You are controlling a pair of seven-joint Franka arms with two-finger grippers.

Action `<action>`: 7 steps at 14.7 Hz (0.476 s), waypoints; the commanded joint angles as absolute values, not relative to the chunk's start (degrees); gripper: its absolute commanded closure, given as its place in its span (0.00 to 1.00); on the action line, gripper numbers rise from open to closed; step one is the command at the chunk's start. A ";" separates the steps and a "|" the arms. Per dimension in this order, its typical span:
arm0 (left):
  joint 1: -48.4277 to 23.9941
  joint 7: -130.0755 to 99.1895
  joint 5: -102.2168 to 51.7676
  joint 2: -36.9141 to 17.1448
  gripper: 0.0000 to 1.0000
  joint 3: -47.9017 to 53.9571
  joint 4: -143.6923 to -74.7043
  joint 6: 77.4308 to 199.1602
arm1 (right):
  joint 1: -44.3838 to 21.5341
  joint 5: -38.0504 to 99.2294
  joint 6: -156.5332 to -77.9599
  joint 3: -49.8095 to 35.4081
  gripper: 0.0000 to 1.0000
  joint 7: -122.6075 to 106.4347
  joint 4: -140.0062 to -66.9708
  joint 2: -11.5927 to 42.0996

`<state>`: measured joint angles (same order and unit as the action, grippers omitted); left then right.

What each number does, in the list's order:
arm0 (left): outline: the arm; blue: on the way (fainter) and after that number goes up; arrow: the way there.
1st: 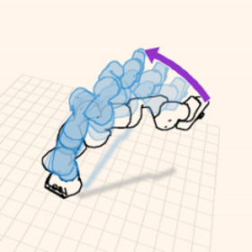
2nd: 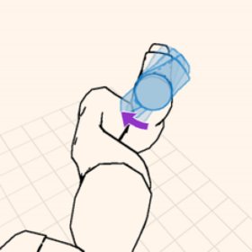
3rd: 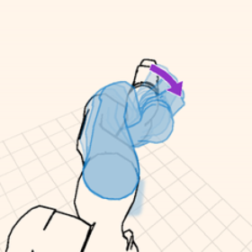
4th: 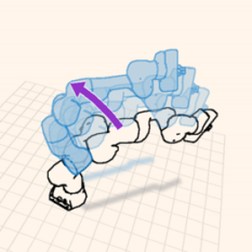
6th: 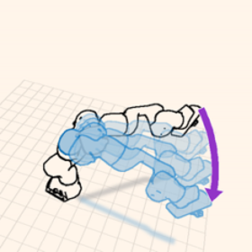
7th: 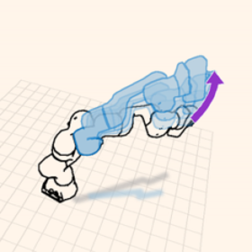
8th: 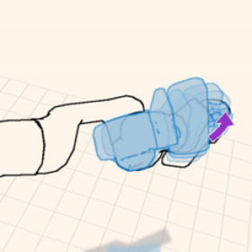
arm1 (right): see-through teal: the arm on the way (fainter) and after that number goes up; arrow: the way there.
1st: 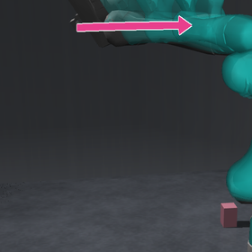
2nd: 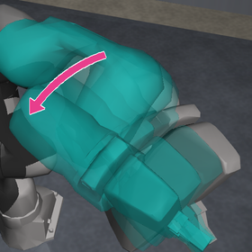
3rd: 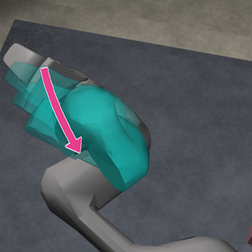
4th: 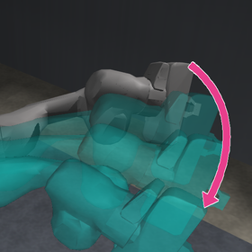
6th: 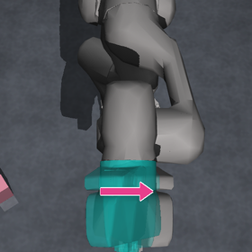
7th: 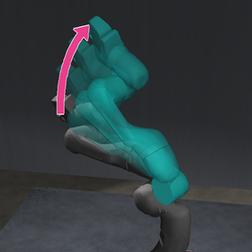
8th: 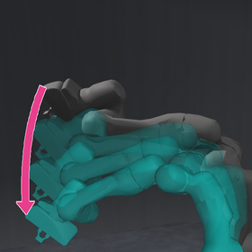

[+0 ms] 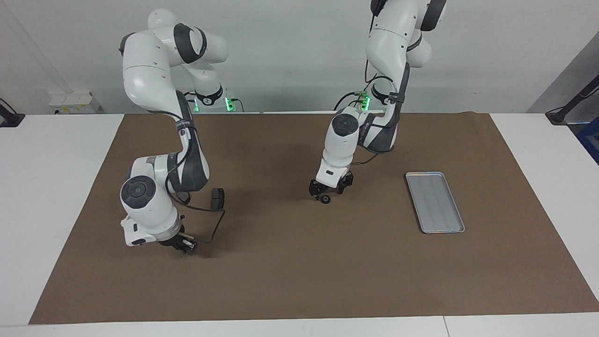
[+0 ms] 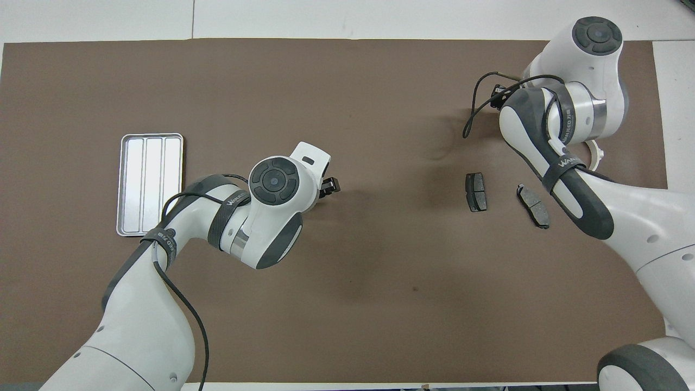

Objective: Pick bearing gear from pile to tray
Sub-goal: 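Grasp the bearing with the left gripper and lift it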

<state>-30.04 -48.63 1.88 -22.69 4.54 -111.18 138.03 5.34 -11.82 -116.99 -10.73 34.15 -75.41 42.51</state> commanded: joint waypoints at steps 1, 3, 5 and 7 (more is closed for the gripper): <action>-29.97 -51.32 3.25 -23.73 0.16 4.57 -110.04 138.78 | 5.80 -10.99 -115.93 -11.25 1.00 33.13 -75.41 41.92; -30.06 -51.94 3.25 -23.82 0.41 4.66 -109.51 138.69 | 5.80 -10.99 -115.93 -11.25 1.00 33.13 -75.41 41.92; -30.06 -52.47 3.25 -23.82 0.97 4.57 -109.16 138.69 | 5.80 -10.99 -115.93 -11.25 1.00 33.13 -75.41 41.92; -30.06 -53.25 3.25 -24.43 1.00 4.57 -107.76 137.82 | 5.80 -10.99 -115.93 -11.25 1.00 33.13 -75.41 41.92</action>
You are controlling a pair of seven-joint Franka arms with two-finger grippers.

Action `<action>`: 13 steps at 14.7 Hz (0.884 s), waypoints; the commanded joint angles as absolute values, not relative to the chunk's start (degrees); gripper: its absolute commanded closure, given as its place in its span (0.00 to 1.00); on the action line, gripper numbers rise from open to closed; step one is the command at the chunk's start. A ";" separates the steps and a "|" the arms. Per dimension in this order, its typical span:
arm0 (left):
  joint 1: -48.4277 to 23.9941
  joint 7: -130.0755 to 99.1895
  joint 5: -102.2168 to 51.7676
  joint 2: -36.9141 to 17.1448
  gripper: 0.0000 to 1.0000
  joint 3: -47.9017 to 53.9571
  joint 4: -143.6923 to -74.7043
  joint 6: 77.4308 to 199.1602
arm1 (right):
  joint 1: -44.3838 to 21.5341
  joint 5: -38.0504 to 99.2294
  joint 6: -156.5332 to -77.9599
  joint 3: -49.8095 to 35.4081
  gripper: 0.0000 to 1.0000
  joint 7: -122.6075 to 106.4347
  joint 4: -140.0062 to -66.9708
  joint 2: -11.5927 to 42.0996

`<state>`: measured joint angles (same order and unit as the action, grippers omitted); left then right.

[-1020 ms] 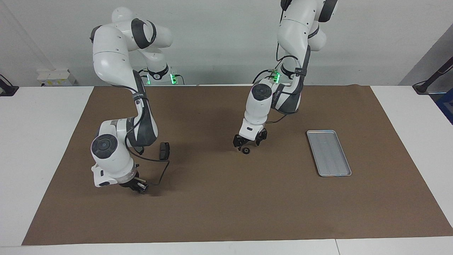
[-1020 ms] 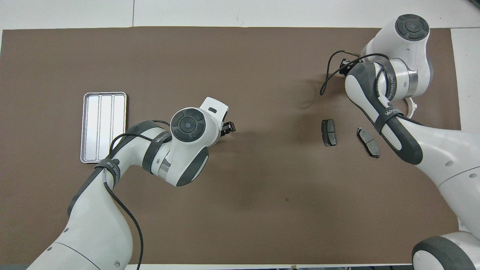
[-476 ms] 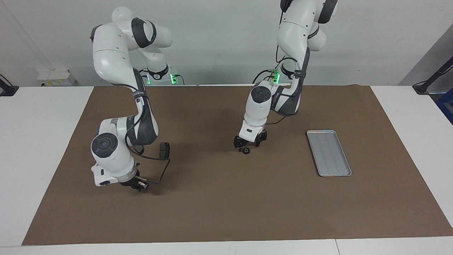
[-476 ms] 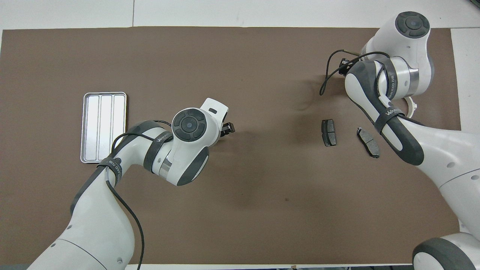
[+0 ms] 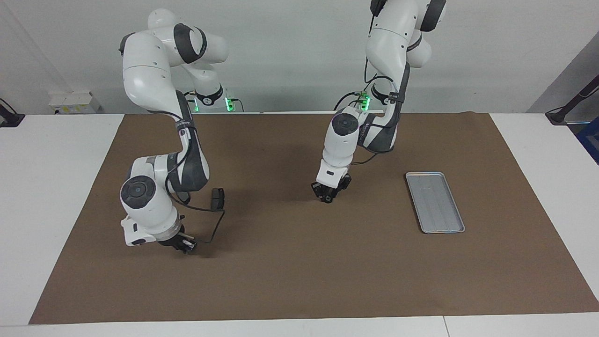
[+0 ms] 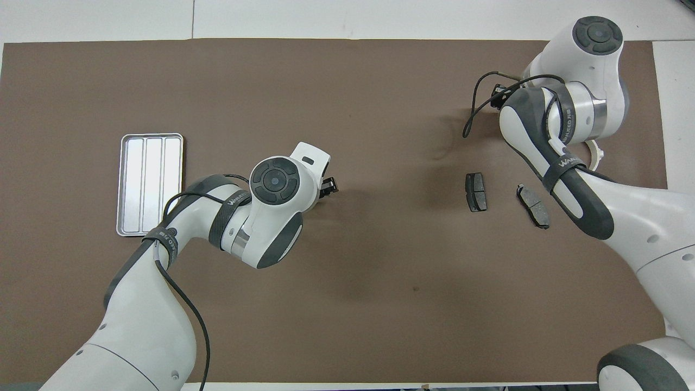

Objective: Pick bearing gear from pile to tray
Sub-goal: 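Grasp the bearing with the left gripper and lift it, then lower the bearing into the tray while the right gripper reaches the second bearing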

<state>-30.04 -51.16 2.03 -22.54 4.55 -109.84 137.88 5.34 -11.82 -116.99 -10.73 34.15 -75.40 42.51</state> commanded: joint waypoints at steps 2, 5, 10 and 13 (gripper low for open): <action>-29.88 -54.40 3.25 -24.61 1.00 4.31 -104.87 134.06 | 5.80 -10.99 -115.58 -11.25 1.00 32.26 -75.41 41.49; -26.48 -48.64 3.60 -22.78 1.00 1.94 -95.29 116.69 | 5.71 -10.99 -113.39 -11.25 1.00 31.90 -75.41 39.91; -9.26 -16.67 0.26 -11.96 1.00 1.67 -97.81 102.49 | 4.41 -10.55 -108.03 -14.76 1.00 34.53 -75.41 35.52; -2.91 -5.83 0.26 -8.63 1.00 1.67 -106.40 106.15 | -2.00 -8.71 -103.98 -15.12 1.00 46.80 -75.41 32.61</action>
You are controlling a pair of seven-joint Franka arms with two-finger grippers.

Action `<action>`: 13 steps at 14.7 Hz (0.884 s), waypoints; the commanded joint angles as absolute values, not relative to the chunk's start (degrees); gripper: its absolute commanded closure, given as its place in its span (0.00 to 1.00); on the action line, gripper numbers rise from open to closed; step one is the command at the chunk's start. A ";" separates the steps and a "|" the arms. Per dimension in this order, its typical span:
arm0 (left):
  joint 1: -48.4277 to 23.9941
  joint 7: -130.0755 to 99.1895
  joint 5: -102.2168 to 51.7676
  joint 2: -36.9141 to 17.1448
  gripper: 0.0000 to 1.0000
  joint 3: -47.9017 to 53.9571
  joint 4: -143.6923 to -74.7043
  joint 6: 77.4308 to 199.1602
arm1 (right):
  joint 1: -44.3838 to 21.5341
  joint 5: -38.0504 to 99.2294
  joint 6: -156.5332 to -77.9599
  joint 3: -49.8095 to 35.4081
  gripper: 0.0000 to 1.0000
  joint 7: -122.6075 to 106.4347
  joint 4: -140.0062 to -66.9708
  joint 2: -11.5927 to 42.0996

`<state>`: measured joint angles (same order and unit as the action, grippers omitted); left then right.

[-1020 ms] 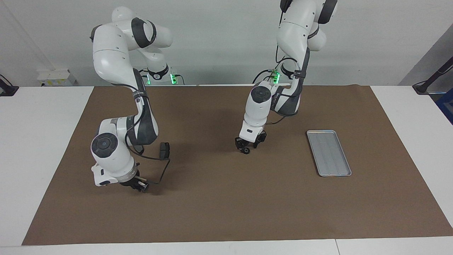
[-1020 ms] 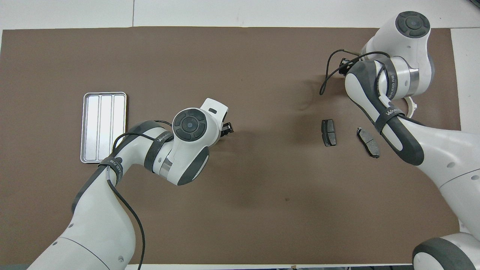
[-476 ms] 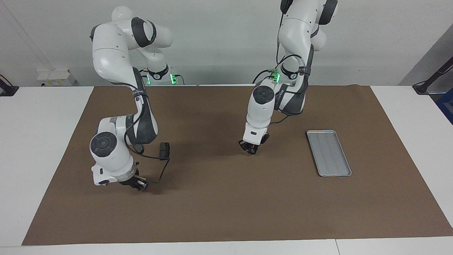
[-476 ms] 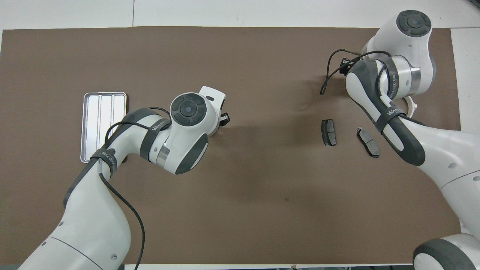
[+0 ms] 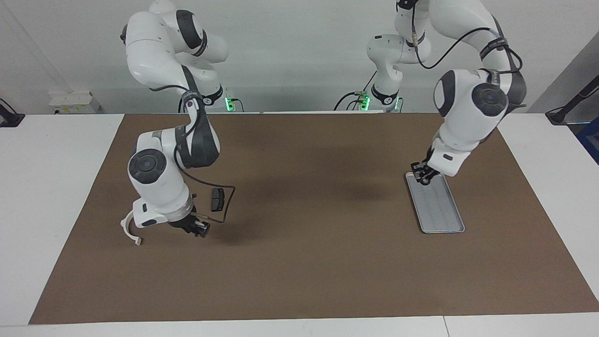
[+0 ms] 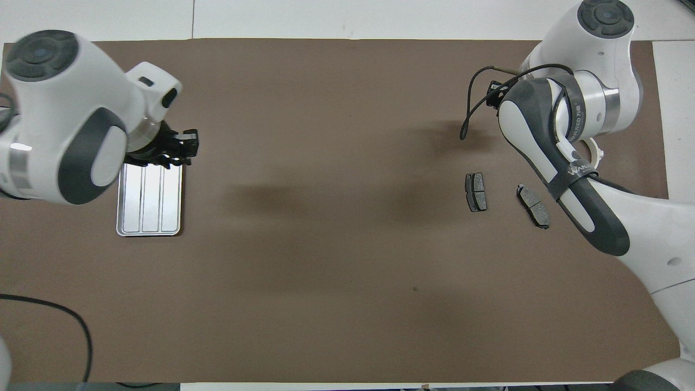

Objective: Pick bearing gear from pile to tray
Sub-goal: 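Lower the bearing into the tray while the right gripper reaches the second bearing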

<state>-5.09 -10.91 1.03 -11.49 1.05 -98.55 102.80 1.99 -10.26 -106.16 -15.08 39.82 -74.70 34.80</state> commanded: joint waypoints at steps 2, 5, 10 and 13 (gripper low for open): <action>-2.46 -4.66 0.26 -5.55 1.00 1.58 -114.66 113.43 | -7.27 -8.44 -105.20 -15.20 1.00 58.13 -75.41 32.43; -1.50 -3.44 0.26 -2.73 1.00 1.58 -124.87 125.48 | -14.22 -7.30 -108.44 -15.47 1.00 72.90 -75.41 32.61; 0.70 0.43 0.26 -3.25 1.00 1.58 -128.05 130.24 | -24.25 -7.91 -117.84 -15.12 1.00 88.31 -75.94 36.20; 1.84 1.41 0.26 -3.69 1.00 1.58 -130.42 134.37 | -26.80 -10.71 -121.11 -15.12 1.00 91.13 -76.11 38.84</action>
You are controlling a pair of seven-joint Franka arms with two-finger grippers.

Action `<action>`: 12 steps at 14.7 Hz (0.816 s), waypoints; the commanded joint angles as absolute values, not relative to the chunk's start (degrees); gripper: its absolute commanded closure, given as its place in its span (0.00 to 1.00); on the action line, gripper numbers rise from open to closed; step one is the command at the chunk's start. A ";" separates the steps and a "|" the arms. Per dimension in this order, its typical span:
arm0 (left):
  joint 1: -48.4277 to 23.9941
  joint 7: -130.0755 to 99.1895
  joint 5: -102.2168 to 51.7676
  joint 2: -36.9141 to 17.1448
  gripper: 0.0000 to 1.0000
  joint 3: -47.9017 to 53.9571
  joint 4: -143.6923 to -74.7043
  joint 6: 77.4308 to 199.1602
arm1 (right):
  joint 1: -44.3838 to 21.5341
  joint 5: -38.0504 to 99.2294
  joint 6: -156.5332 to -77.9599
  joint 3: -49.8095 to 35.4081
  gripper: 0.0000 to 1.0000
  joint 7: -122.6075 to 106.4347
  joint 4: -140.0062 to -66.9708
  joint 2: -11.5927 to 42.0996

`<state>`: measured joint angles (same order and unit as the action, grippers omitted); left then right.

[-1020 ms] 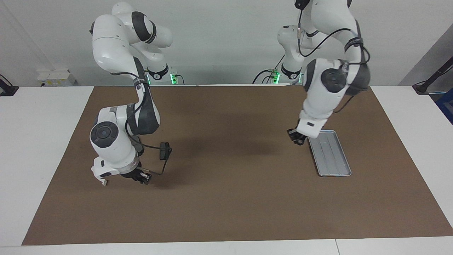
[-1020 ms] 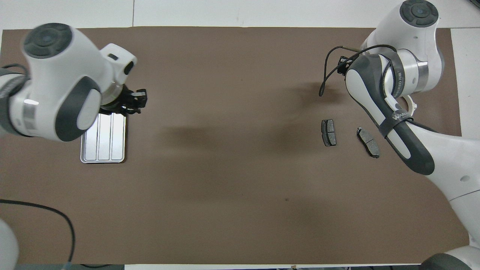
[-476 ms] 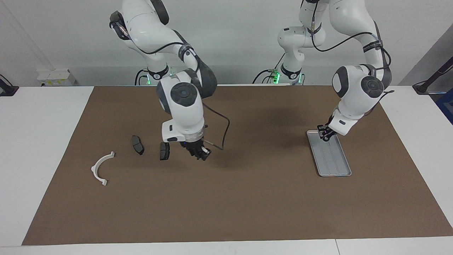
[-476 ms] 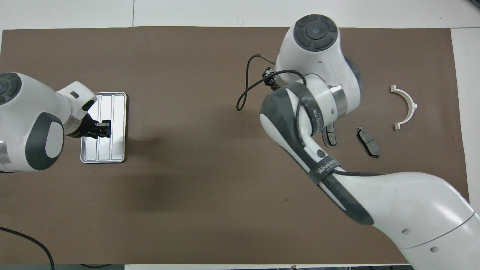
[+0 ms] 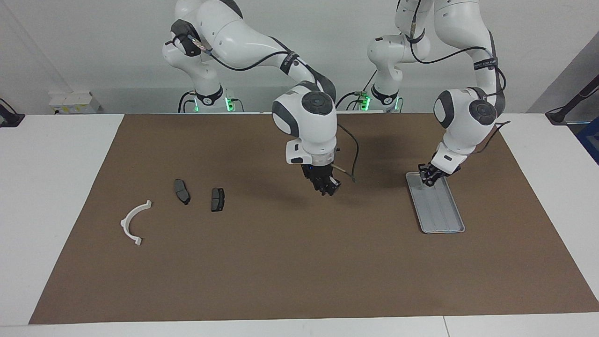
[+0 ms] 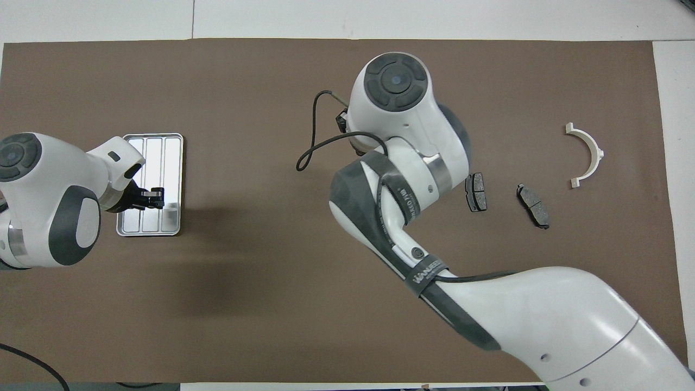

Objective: Pick bearing gear from pile to tray
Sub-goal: 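Place the second bearing at center while the left gripper releases and rises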

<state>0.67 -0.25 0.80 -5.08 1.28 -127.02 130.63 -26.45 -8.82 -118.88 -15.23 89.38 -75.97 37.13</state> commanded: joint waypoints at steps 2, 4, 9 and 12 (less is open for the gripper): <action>1.85 1.32 0.26 -4.48 1.00 1.58 -130.96 135.44 | -27.77 -12.91 -124.00 -15.03 1.00 92.55 -76.81 39.99; 1.85 1.32 0.26 -4.57 1.00 1.58 -130.96 135.61 | -27.69 -13.97 -125.94 -15.12 1.00 92.55 -78.22 40.25; 1.76 1.06 0.26 -5.80 1.00 1.58 -130.96 136.75 | -26.63 -16.26 -133.14 -14.86 1.00 92.46 -84.98 39.99; 1.67 0.70 0.26 -6.68 1.00 1.58 -131.39 138.42 | -26.28 -16.52 -133.33 -14.85 1.00 92.46 -84.99 40.08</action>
<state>1.22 0.15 0.80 -6.27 1.31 -130.21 135.81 -27.21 -14.88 -131.94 -14.37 91.36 -83.21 41.19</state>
